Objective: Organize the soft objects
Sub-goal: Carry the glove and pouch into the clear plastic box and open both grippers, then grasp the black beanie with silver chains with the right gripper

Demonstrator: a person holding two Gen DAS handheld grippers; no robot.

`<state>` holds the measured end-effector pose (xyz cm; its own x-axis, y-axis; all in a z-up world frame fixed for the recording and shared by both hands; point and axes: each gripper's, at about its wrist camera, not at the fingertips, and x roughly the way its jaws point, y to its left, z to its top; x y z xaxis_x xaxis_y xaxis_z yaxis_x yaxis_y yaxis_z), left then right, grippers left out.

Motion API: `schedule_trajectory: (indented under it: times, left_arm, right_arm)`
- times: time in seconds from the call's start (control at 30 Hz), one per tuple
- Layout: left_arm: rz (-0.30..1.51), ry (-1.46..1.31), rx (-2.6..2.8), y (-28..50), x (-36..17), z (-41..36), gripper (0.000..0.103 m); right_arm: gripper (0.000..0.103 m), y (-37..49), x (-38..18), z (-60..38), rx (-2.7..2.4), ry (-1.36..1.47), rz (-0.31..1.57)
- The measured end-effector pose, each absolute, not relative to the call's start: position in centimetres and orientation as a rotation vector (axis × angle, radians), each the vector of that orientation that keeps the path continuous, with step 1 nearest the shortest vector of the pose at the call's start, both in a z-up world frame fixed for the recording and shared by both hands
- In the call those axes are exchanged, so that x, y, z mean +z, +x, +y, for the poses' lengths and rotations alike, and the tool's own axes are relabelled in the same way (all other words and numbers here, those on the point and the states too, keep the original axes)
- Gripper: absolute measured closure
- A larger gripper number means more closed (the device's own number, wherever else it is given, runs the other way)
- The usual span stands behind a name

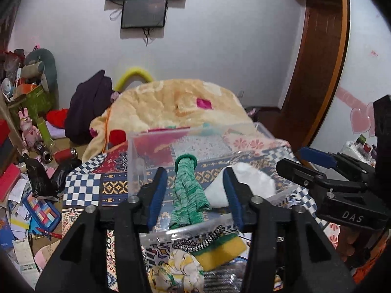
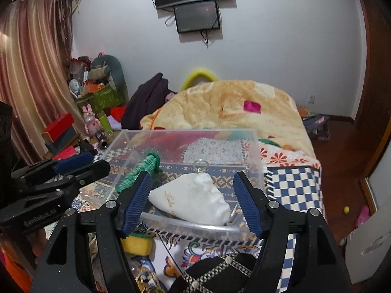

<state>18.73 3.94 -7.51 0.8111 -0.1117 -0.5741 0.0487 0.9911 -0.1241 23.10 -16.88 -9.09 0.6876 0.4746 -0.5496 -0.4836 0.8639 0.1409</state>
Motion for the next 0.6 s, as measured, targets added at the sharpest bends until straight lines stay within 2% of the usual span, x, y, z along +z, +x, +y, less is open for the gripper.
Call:
schedule_trajectory:
  times: [0.1, 0.23, 0.6]
  left_arm:
    - [0.587, -0.105, -0.088, 17.5, -6.4, 3.9, 0.050]
    - [0.542, -0.100, -0.083, 15.3, -5.5, 3.9, 0.040]
    - [0.591, -0.099, -0.070, 12.2, -8.3, 4.5, 0.034]
  right_arm:
    - [0.035, 22.2, -8.4, -17.7, 0.541, -0.020, 0.579]
    - [0.023, 20.5, -7.6, -18.7, 0.530, -0.024, 0.527]
    - [0.022, 18.3, -9.6, -21.0, 0.491, -0.048, 0.542]
